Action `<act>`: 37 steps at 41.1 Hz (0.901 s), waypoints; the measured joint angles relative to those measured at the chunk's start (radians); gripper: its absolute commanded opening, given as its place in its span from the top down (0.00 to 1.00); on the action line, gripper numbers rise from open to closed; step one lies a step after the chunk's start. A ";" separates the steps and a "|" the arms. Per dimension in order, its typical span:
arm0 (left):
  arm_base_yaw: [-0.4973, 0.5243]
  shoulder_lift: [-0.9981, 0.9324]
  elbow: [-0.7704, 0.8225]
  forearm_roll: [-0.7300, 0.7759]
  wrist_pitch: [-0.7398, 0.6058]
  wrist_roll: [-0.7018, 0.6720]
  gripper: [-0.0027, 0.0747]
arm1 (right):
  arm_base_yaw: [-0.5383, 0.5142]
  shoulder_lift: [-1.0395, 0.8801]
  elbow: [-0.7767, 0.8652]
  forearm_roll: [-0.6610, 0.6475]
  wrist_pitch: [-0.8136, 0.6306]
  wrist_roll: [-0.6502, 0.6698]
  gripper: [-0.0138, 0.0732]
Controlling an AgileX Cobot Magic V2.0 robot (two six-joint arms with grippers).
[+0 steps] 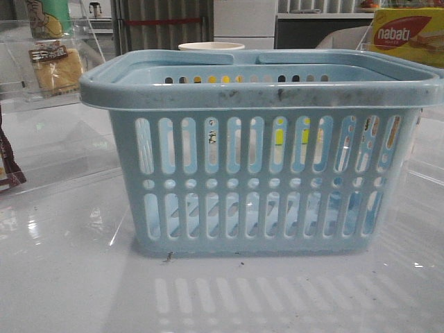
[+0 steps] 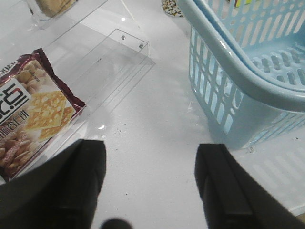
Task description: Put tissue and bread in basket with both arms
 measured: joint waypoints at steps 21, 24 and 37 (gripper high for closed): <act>0.000 0.000 0.000 0.000 -0.009 0.002 0.38 | -0.002 0.361 -0.295 -0.030 0.040 -0.049 0.25; 0.000 0.000 0.000 0.000 -0.012 0.002 0.38 | -0.002 0.379 -0.305 -0.042 0.036 -0.050 0.39; 0.000 0.000 0.008 0.000 -0.044 0.002 0.38 | -0.002 0.364 -0.310 -0.052 0.028 -0.052 0.58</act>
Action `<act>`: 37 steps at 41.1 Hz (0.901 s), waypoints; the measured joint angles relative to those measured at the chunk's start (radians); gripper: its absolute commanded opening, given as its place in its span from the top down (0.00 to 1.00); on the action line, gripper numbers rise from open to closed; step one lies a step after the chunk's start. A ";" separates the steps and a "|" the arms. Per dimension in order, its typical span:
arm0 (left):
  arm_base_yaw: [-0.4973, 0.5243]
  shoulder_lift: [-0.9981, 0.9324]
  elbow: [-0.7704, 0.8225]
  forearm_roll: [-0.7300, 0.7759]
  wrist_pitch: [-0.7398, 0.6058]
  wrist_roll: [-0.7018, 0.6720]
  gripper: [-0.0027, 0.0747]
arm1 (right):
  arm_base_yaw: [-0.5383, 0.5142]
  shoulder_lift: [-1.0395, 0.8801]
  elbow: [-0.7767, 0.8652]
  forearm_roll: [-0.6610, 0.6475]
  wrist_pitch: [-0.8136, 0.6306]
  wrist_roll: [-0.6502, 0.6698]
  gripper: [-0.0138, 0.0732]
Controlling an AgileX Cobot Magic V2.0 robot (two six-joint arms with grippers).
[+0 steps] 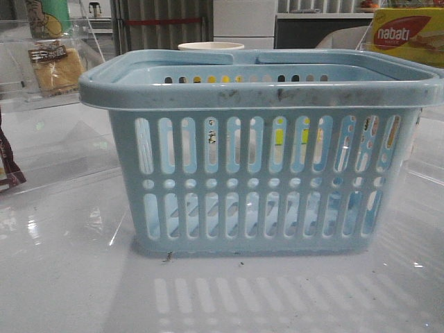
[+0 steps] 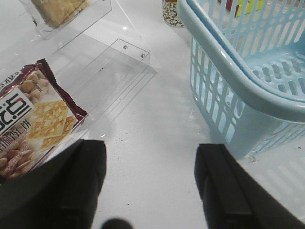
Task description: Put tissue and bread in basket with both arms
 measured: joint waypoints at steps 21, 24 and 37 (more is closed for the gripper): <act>0.000 0.000 0.000 0.000 -0.002 0.000 0.38 | 0.256 -0.334 0.000 0.043 0.002 -0.008 0.58; 0.000 0.000 0.000 0.000 -0.002 0.000 0.38 | 0.341 -0.353 0.000 0.062 0.017 -0.025 0.58; 0.000 0.000 0.000 0.000 -0.004 0.000 0.38 | 0.618 -0.272 0.000 0.149 0.118 -0.081 0.58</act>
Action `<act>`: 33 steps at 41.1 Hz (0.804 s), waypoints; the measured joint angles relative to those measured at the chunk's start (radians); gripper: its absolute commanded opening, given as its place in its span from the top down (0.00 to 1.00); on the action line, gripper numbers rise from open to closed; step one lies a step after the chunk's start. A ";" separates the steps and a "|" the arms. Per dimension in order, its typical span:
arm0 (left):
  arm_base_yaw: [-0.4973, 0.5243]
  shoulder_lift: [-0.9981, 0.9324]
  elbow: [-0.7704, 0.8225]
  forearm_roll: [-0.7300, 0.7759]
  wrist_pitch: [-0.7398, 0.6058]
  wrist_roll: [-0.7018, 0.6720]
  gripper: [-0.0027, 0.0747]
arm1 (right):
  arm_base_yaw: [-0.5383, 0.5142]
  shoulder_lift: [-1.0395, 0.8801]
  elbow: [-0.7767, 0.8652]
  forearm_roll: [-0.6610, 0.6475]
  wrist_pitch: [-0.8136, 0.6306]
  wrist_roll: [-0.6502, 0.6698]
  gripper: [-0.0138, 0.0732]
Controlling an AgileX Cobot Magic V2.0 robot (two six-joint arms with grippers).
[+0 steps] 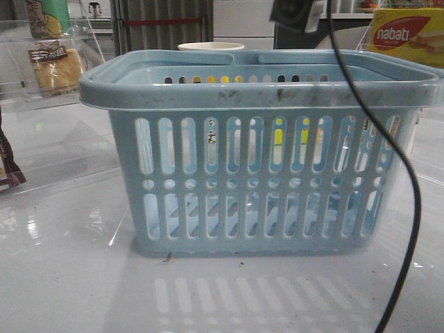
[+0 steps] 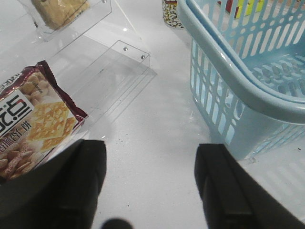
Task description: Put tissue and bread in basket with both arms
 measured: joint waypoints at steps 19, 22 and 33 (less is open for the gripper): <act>0.000 0.000 0.000 0.000 0.000 0.000 0.38 | 0.017 0.114 0.000 0.006 0.081 -0.004 0.21; 0.000 0.000 0.000 0.000 -0.002 0.000 0.38 | 0.017 0.086 0.000 0.006 0.093 -0.004 0.21; 0.000 0.000 0.000 0.000 -0.002 0.000 0.38 | 0.019 -0.184 0.187 0.006 0.000 -0.017 0.21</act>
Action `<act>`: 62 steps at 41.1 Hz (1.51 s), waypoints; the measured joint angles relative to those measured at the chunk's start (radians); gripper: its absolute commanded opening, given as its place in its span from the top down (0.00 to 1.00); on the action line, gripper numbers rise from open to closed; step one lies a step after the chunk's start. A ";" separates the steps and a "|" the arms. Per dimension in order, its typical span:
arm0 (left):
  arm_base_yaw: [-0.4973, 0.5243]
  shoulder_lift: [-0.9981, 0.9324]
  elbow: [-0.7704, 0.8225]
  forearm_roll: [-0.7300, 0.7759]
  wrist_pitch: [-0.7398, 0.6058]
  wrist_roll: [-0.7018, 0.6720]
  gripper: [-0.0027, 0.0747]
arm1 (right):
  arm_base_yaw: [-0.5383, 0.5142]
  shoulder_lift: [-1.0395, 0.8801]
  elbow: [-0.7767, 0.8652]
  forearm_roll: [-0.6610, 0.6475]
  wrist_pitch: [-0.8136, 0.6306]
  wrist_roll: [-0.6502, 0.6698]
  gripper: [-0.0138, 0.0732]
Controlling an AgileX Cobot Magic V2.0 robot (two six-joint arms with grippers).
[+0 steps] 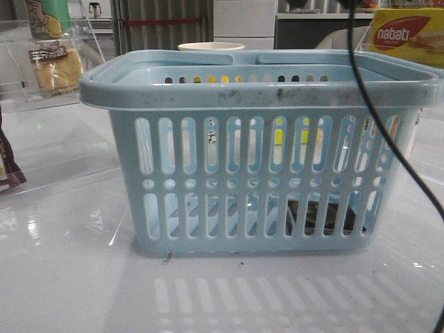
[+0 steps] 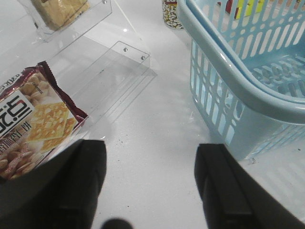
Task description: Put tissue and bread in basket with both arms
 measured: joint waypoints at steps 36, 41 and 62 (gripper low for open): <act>0.013 0.198 -0.131 0.000 -0.004 -0.003 0.16 | 0.000 -0.702 0.640 0.002 -0.179 -0.004 0.21; 0.076 0.342 -0.241 0.000 -0.004 -0.007 0.16 | 0.000 -0.702 0.641 0.002 -0.179 -0.004 0.21; 0.293 0.932 -0.765 -0.066 -0.006 -0.007 0.16 | 0.000 -0.702 0.641 0.002 -0.179 -0.004 0.21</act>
